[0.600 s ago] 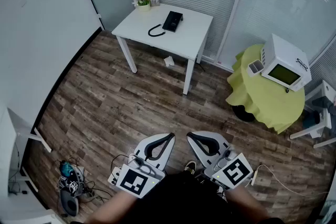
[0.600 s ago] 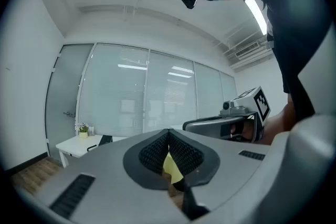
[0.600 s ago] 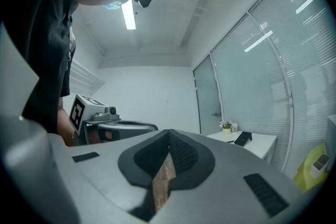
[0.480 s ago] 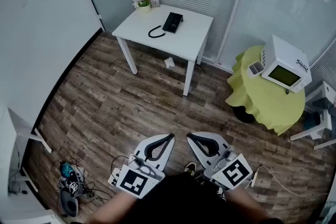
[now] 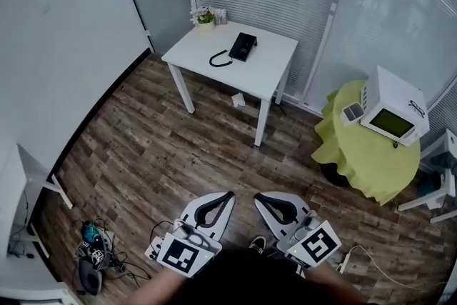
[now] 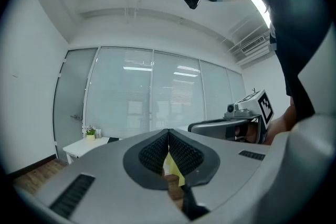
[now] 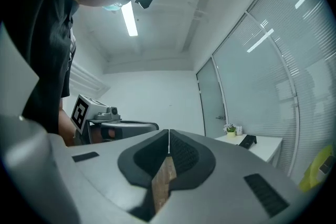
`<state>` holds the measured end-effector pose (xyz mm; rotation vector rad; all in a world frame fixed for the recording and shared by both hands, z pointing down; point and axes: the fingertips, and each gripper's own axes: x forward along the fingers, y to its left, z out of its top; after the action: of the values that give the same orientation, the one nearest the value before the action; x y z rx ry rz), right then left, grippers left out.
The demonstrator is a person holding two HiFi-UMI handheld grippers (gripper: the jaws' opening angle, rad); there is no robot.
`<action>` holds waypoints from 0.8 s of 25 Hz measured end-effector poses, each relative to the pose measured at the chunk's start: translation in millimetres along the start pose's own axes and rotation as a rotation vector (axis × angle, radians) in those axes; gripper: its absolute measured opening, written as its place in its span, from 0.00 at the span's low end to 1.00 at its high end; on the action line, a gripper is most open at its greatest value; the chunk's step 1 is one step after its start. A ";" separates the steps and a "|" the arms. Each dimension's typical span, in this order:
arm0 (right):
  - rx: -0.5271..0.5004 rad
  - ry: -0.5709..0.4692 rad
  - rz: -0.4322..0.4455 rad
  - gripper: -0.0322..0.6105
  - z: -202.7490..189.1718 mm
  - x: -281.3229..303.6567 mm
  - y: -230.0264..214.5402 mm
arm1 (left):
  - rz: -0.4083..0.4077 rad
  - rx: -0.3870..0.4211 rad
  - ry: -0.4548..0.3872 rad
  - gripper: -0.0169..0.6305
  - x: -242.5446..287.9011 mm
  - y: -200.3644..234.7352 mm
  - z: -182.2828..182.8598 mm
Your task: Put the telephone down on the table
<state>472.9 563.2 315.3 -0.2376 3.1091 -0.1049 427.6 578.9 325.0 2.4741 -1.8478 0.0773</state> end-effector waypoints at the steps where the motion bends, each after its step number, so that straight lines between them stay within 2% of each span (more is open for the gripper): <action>1: -0.006 -0.001 0.011 0.09 -0.3 2.0 -1.5 | 0.010 0.000 0.001 0.04 0.7 2.1 -0.2; 5: -0.011 0.010 0.030 0.09 -1.5 19.0 -10.3 | 0.044 -0.003 0.007 0.04 4.6 18.5 -3.2; 10: -0.011 0.008 0.052 0.09 -3.2 60.6 -18.9 | 0.058 -0.010 -0.001 0.04 6.9 61.7 -8.3; 12: -0.008 0.005 0.064 0.09 -4.0 84.4 -21.0 | 0.054 -0.015 -0.007 0.04 7.5 84.0 -12.5; 16: -0.008 0.045 0.030 0.09 -13.6 140.5 -36.2 | 0.030 -0.024 -0.007 0.04 13.8 141.3 -14.8; 20: -0.017 0.018 0.034 0.09 -2.3 205.6 -40.7 | -0.001 -0.027 -0.018 0.04 14.4 198.8 -9.7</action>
<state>275.9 492.0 317.1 -0.1845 3.1317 -0.0798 241.0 509.5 338.1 2.4664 -1.8415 0.0298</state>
